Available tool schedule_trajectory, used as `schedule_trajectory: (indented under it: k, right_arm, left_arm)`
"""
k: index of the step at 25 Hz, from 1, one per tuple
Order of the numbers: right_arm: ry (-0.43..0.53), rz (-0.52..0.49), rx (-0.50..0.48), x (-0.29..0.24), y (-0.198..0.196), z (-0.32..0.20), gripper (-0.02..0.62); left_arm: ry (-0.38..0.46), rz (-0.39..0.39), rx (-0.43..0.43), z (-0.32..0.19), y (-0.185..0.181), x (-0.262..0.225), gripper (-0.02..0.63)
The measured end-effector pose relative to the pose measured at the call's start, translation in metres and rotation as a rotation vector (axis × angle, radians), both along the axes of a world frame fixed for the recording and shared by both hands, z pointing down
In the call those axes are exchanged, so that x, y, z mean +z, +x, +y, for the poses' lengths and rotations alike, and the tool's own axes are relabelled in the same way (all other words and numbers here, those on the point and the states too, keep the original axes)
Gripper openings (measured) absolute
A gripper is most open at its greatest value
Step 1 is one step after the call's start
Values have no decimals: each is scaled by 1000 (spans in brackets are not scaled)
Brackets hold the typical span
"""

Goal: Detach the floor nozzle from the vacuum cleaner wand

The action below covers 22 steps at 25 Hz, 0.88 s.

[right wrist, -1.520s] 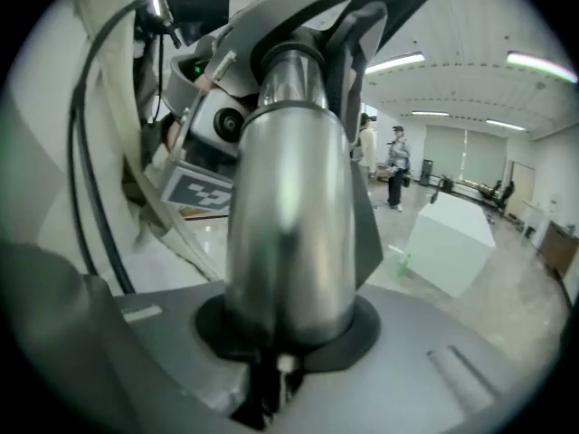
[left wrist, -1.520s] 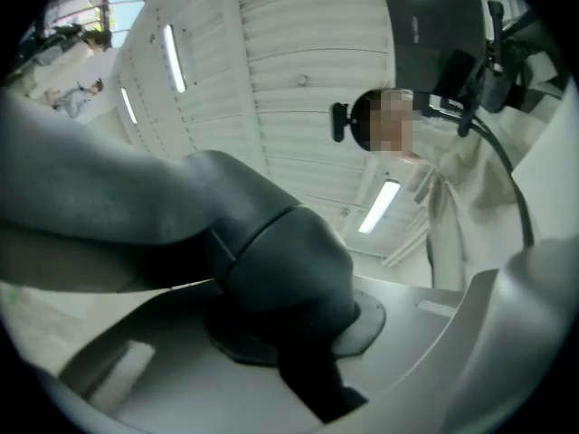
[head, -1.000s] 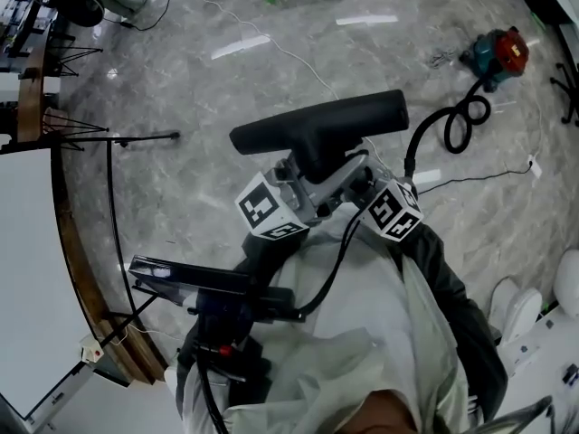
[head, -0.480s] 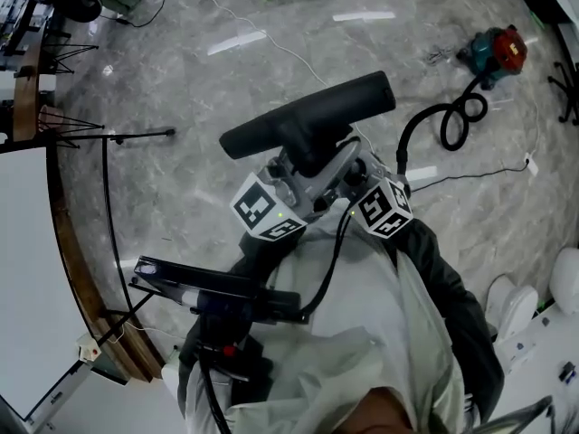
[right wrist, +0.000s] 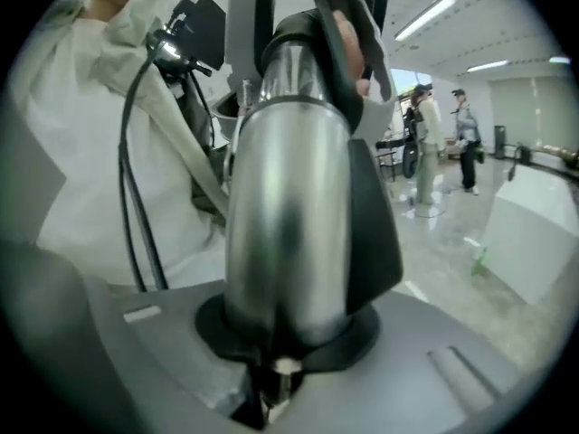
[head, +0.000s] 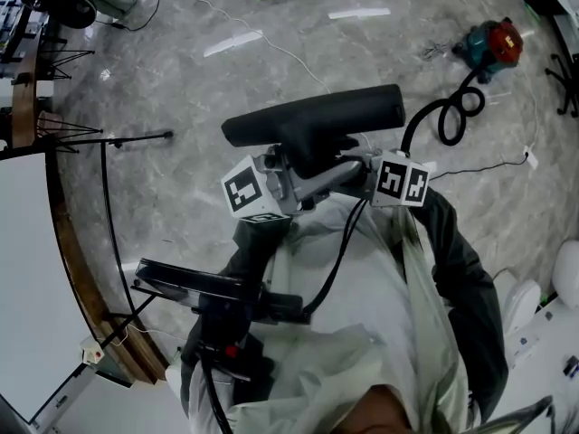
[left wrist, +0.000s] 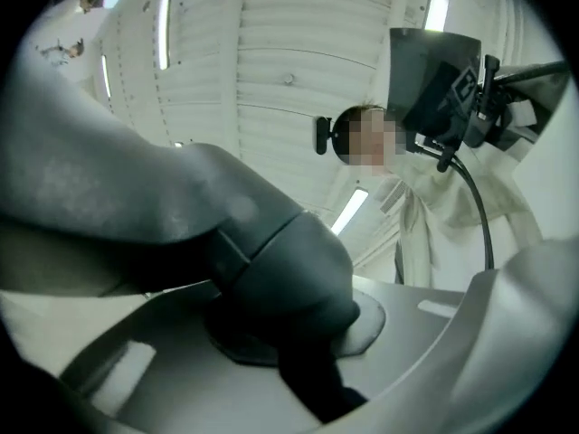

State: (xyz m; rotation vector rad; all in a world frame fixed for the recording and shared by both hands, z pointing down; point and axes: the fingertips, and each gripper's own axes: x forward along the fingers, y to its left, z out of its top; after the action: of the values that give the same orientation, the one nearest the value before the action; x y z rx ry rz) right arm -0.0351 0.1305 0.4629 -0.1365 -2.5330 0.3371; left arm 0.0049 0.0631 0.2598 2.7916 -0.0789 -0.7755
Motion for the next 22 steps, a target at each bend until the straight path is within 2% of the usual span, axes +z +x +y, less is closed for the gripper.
schedule_trajectory:
  k: [2,4,6,8,10,11,13,16,18,20,22]
  right_arm:
    - [91,4,153,2,-2,-18,64]
    - [196,18,331,3,0,-36,61]
    - [265,41,483,3,0,-51,61]
    - [298,76,578,6,-1,-62,61]
    - [317,120,607,13,0,-68,61]
    - [322,129,595,16,0,-68,61]
    - [320,110,526,17,-1,-62,63]
    - [272,38,343,6,-3,-45,69]
    - [169,-15,160,-3,-5,-24,67]
    - [40,-37,-24,-8,-3,-2,67]
    - [-49,-32,-110,-10,2,7,67]
  left_arm:
    - [-13,-19,-68,-9,3,-2,72]
    - [-28,-73,-129,-15,6,-1,71]
    - [-95,-122,-223,-28,3,3,71]
    - [-200,-154,-342,-47,-7,13,71]
    - [-267,-168,-420,-58,-16,22,71]
    - [-266,-169,-427,-57,-17,24,72]
    - [-199,-163,-386,-46,-12,20,71]
    - [-48,-127,-242,-20,-2,2,75]
    - [17,-83,-114,-3,-1,-5,75]
    - [40,-47,-10,8,-3,-7,75]
    - [16,-24,-8,2,-2,-7,75]
